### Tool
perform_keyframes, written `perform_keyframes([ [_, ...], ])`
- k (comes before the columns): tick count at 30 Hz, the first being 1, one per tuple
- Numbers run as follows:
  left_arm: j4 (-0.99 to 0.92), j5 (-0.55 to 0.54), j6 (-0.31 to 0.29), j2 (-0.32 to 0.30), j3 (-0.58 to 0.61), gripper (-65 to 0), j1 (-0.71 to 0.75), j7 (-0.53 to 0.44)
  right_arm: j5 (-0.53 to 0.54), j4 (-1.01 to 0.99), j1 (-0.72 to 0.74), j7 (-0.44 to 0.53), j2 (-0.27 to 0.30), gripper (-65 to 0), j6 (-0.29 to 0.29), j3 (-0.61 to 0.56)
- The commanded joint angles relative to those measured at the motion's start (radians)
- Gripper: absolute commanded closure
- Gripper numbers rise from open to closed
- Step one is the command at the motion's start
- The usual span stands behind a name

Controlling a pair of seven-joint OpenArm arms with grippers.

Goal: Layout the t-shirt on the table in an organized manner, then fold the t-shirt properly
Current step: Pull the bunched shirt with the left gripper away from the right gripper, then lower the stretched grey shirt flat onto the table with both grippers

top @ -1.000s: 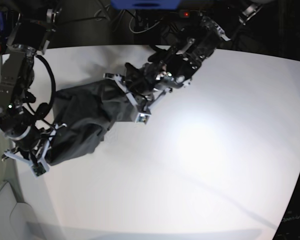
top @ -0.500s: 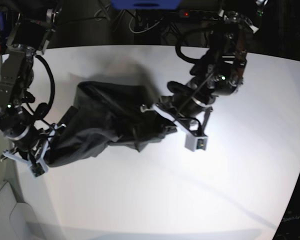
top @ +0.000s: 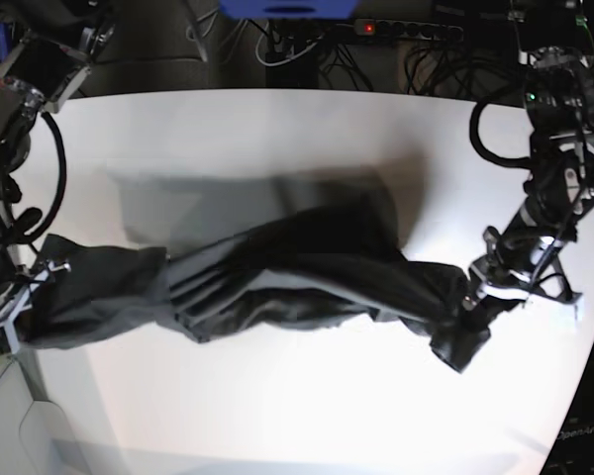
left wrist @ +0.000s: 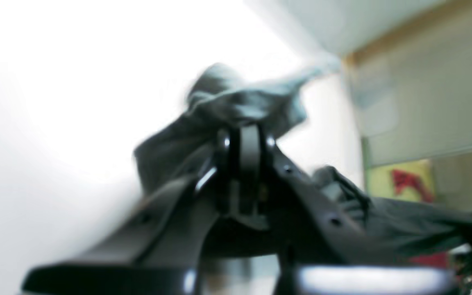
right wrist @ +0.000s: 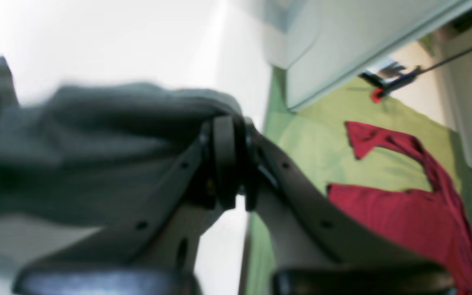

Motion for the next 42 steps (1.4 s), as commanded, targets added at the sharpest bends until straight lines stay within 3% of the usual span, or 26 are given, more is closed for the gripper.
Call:
perform_keyframes([
  [1, 0.017, -0.068, 0.005, -0.019, -0.031, -0.6, -0.015, -0.019, 0.005, 0.023, 0.024, 0.029, 0.016, 0.0, -0.004, 0.013],
  [13, 0.019, -0.217, 0.004, -0.038, -0.258, -0.6, -0.012, -0.019, 0.005, 0.034, 0.016, 0.054, 0.015, 0.0, -0.004, 0.118],
  [26, 0.010, -0.234, 0.004, -0.041, -0.286, -0.6, -0.061, -0.015, -0.001, 0.028, 0.041, 0.052, 0.013, 0.0, -0.004, 0.122],
  [29, 0.005, -0.182, 0.004, -0.036, -0.281, -0.6, -0.099, -0.015, -0.003, -0.006, 0.082, 0.052, 0.016, 0.0, -0.004, 0.075],
  [35, -0.064, -0.045, 0.004, -0.033, -0.160, -0.6, -0.193, -0.019, -0.042, -0.176, 0.180, 0.060, 0.016, 0.0, -0.004, -0.062],
  [42, -0.179, 0.071, 0.004, -0.018, -0.117, -0.6, -0.248, -0.022, -0.046, -0.472, 0.338, 0.060, 0.015, 0.0, -0.004, -0.080],
])
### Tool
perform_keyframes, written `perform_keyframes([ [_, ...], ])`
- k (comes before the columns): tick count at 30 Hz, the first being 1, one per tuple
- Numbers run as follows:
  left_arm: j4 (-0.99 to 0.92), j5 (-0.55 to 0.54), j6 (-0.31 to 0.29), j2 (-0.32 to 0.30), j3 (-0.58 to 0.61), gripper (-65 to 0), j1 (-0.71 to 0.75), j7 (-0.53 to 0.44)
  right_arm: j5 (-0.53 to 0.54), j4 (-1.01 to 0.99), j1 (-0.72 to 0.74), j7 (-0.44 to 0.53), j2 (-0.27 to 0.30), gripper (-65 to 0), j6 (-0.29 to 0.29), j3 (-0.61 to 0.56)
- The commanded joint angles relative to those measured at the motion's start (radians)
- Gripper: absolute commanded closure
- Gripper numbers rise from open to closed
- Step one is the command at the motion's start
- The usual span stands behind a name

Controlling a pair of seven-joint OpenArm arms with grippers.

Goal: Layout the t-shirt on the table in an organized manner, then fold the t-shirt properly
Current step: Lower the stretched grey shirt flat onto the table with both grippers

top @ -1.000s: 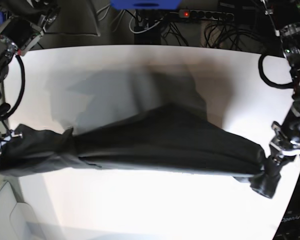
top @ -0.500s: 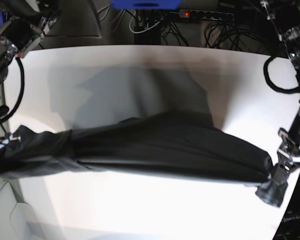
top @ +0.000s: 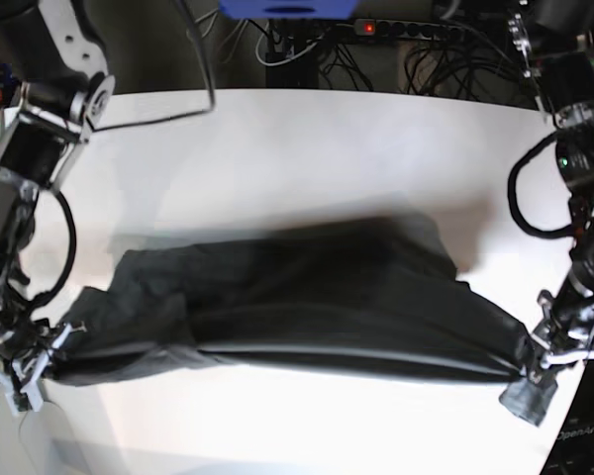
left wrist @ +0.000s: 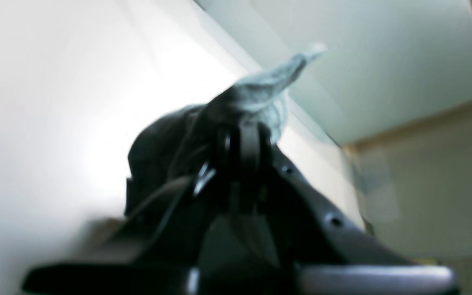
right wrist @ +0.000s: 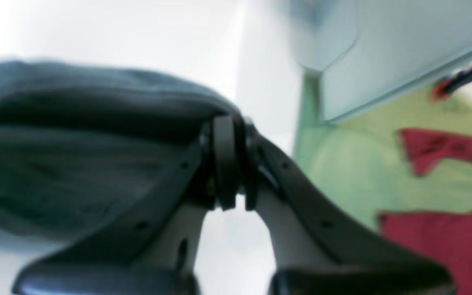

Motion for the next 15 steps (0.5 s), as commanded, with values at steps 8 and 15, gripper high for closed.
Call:
perform_keyframes([
  [8, -0.113, 0.090, -0.011, -0.005, 0.063, -0.6, -0.040, -0.146, 0.010, -0.256, 0.178, 0.125, 0.027, 0.0, -0.004, -0.111],
  [15, -0.249, 0.171, -0.011, -0.003, 0.166, -0.7, -0.097, -0.239, 0.010, -0.448, 0.261, 0.274, 0.039, 0.0, -0.004, -0.252],
])
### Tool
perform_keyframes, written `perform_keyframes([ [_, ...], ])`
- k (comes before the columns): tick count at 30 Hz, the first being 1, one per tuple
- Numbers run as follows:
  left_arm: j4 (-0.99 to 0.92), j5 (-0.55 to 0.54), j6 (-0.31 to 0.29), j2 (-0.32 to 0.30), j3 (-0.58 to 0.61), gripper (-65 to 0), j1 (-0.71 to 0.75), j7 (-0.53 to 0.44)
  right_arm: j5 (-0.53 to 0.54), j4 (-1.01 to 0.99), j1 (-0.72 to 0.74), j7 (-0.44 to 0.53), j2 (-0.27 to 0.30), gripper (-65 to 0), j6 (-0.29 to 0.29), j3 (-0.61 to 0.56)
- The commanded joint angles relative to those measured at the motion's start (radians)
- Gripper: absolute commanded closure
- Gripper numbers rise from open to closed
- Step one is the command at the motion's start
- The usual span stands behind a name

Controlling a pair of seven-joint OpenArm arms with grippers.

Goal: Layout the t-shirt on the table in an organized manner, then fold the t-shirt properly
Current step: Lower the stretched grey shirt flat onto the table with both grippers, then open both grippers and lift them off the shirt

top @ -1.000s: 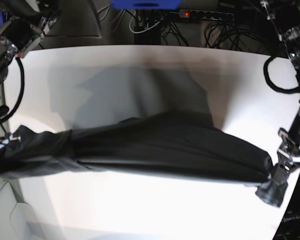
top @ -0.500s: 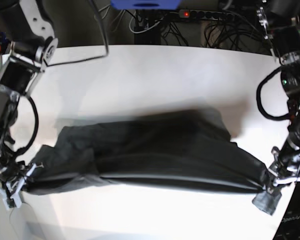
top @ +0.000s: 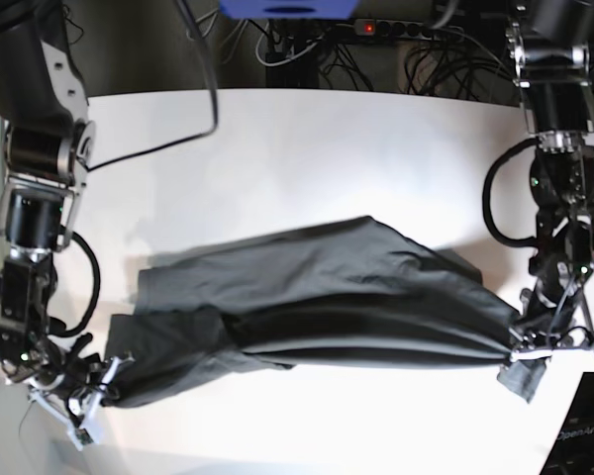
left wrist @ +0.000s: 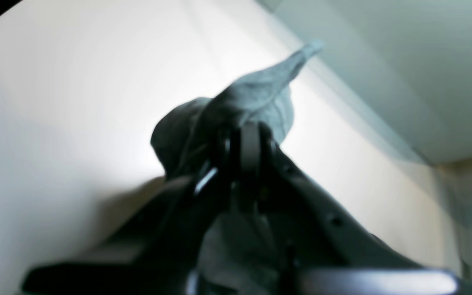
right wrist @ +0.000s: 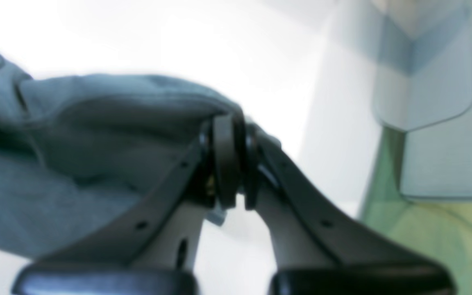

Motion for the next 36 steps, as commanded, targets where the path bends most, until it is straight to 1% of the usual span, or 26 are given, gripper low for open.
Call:
perform_keyframes([
  [1, 0.006, 0.008, -0.020, -0.015, 0.004, -0.8, -0.047, -0.035, 0.016, -0.010, 0.061, 0.048, 0.008, 0.0, -0.004, -0.006],
  [5, -0.088, 0.006, -0.020, -0.015, 0.005, -1.0, -0.107, -0.033, 0.016, -0.166, 0.155, 0.101, 0.010, -0.1, -0.004, -0.007],
  [7, -0.135, 0.006, -0.020, -0.015, 0.007, -3.8, -0.143, -0.030, 0.016, -0.244, 0.206, 0.125, 0.011, -1.5, -0.004, -0.007],
  [8, -0.146, 0.006, -0.020, -0.015, 0.007, -7.2, -0.156, -0.030, 0.016, -0.269, 0.222, 0.133, 0.013, -3.5, -0.004, -0.007],
  [9, -0.154, 0.006, -0.020, -0.015, 0.007, -12.1, -0.170, -0.029, 0.016, -0.281, 0.233, 0.139, 0.016, -6.5, -0.004, -0.007],
  [11, -0.157, 0.006, -0.020, -0.015, 0.007, -24.1, -0.190, -0.027, 0.016, -0.286, 0.239, 0.153, 0.016, -14.4, -0.004, -0.009],
  [12, -0.157, 0.006, -0.020, -0.015, 0.009, -31.2, -0.199, -0.027, 0.016, -0.286, 0.241, 0.164, 0.016, -19.4, -0.004, -0.009],
  [14, -0.163, 0.006, -0.020, -0.010, 0.009, -41.6, -0.221, -0.030, 0.016, -0.286, 0.247, 0.176, 0.016, -28.5, -0.004, -0.009],
  [15, -0.170, 0.005, -0.023, -0.001, 0.015, -45.5, -0.235, -0.027, 0.016, -0.286, 0.253, 0.168, 0.016, -33.3, -0.004, -0.009],
  [16, -0.172, 0.002, -0.044, -0.001, 0.028, -47.7, -0.241, -0.027, 0.016, -0.286, 0.255, 0.164, 0.016, -36.6, -0.004, -0.009],
  [17, -0.167, -0.001, -0.078, 0.001, 0.036, -49.2, -0.242, -0.027, 0.019, -0.284, 0.255, 0.153, 0.016, -39.3, -0.004, -0.006],
  [18, -0.164, -0.001, -0.118, 0.001, 0.039, -50.0, -0.235, -0.027, 0.021, -0.284, 0.253, 0.136, 0.017, -40.2, -0.004, -0.004],
  [20, -0.124, -0.003, -0.159, 0.002, 0.038, -50.8, -0.190, -0.026, 0.022, -0.283, 0.242, 0.088, 0.040, -40.2, -0.004, -0.004],
  [22, -0.077, 0.003, -0.161, 0.002, 0.038, -50.8, -0.124, -0.004, 0.025, -0.283, 0.212, 0.038, 0.062, -40.2, -0.004, 0.000],
  [24, -0.061, 0.006, -0.161, 0.004, 0.038, -50.7, -0.073, 0.028, 0.031, -0.258, 0.166, 0.010, 0.074, -40.2, -0.004, 0.016],
  [27, -0.061, 0.008, -0.164, 0.007, 0.044, -50.5, -0.004, 0.034, 0.031, -0.097, 0.034, -0.025, 0.074, -40.3, -0.004, 0.066],
  [28, -0.061, 0.008, -0.166, 0.009, 0.044, -50.5, 0.014, 0.034, 0.031, -0.034, -0.015, -0.044, 0.071, -40.5, -0.004, 0.071],
  [32, -0.058, 0.008, -0.167, 0.010, 0.045, -50.5, 0.082, 0.034, 0.027, 0.208, -0.221, -0.097, 0.019, -40.5, -0.004, 0.071],
  [36, -0.048, 0.006, -0.167, 0.010, 0.045, -50.5, 0.131, 0.039, 0.025, 0.337, -0.368, -0.100, -0.036, -40.5, -0.004, 0.071],
])
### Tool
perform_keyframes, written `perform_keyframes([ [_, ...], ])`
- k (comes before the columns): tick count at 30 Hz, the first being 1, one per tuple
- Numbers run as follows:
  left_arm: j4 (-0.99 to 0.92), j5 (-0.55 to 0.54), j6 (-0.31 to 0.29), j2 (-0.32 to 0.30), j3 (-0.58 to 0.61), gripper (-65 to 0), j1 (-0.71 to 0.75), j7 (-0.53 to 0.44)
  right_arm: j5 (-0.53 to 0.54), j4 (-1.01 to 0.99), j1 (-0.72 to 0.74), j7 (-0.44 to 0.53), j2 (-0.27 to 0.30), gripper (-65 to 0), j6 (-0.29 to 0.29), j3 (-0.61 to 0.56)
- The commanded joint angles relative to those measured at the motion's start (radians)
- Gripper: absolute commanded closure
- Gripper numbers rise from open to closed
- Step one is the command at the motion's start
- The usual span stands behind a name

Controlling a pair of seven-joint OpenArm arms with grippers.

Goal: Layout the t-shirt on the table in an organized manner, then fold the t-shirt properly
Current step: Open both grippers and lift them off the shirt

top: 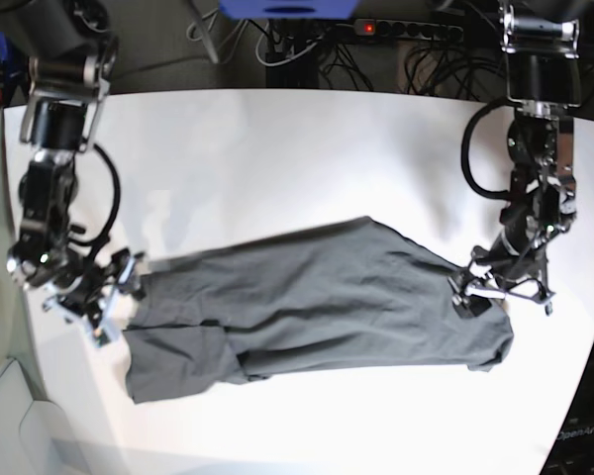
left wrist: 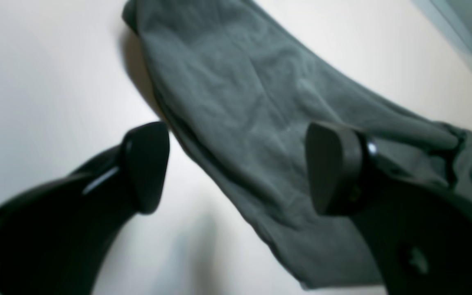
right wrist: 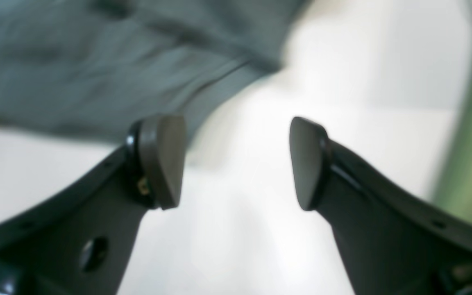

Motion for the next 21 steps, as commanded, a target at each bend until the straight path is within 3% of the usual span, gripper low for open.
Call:
perform_keyframes([
  [1, 0.022, -0.003, -0.008, -0.012, -0.005, -50.6, -0.009, -0.020, 0.003, 0.032, 0.006, 0.015, 0.009, -40.5, -0.005, 0.006],
  [12, 0.031, 0.003, -0.003, -0.019, 0.033, -50.3, 0.068, -0.018, 0.003, 0.144, -0.100, 0.009, -0.067, -40.2, -0.005, 0.005],
  [21, 0.013, 0.212, -0.008, 0.036, 0.058, -50.8, 0.074, -0.030, 0.003, 0.123, -0.138, 0.009, -0.073, -40.3, -0.005, -0.029],
])
